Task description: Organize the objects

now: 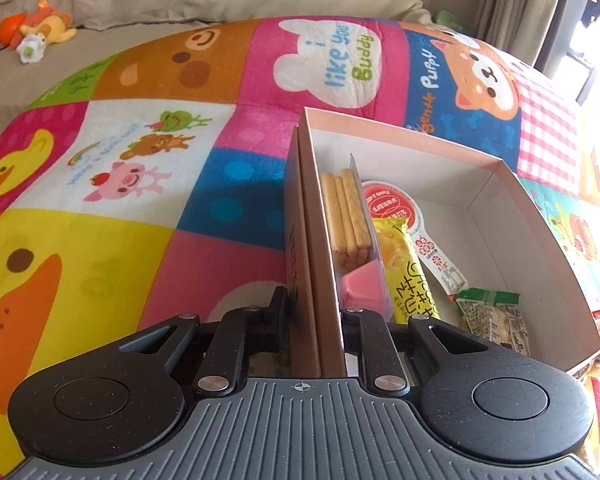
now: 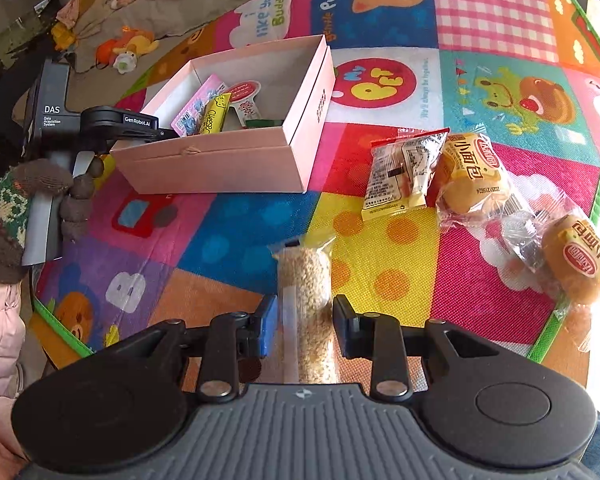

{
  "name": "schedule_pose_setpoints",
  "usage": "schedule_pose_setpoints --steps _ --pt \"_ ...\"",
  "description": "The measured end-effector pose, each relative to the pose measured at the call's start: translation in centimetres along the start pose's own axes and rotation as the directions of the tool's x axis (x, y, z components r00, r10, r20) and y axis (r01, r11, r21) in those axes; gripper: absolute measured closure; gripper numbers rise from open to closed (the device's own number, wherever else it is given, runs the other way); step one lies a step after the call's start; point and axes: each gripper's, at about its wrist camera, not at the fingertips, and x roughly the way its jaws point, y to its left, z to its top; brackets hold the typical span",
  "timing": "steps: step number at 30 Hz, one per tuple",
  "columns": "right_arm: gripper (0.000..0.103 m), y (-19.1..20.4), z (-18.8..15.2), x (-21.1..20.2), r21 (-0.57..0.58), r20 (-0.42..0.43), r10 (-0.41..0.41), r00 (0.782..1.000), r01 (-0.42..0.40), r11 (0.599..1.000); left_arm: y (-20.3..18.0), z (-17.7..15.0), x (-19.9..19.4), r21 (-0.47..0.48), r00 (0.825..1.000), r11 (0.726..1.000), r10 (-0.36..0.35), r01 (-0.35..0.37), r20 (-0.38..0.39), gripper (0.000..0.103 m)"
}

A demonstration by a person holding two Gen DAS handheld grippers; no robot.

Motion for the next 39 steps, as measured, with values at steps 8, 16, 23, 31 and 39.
schedule_pose_setpoints --steps 8,16,23,31,39 --pt "0.044 -2.3 1.4 -2.3 -0.062 0.233 -0.253 0.939 0.274 0.96 -0.1 -0.2 0.0 0.013 1.0 1.0 0.004 -0.004 0.008 0.084" --pt "0.013 -8.2 2.2 -1.1 -0.05 0.277 -0.434 0.857 0.464 0.884 0.0 -0.2 0.0 0.011 1.0 1.0 0.002 -0.002 0.009 0.084" --pt "0.012 -14.7 1.3 0.1 0.211 0.209 -0.368 0.906 0.326 0.922 -0.1 -0.2 0.0 0.016 1.0 1.0 0.009 -0.009 0.009 0.084" --pt "0.018 -12.1 0.5 -0.9 0.121 0.214 -0.319 0.923 0.299 0.947 -0.3 -0.3 0.0 0.013 1.0 1.0 0.015 -0.015 0.013 0.084" --pt "0.019 -7.5 -1.9 -1.0 0.01 0.195 -0.255 0.947 0.258 0.966 -0.3 -0.3 -0.1 0.007 1.0 1.0 0.015 -0.015 0.015 0.084"
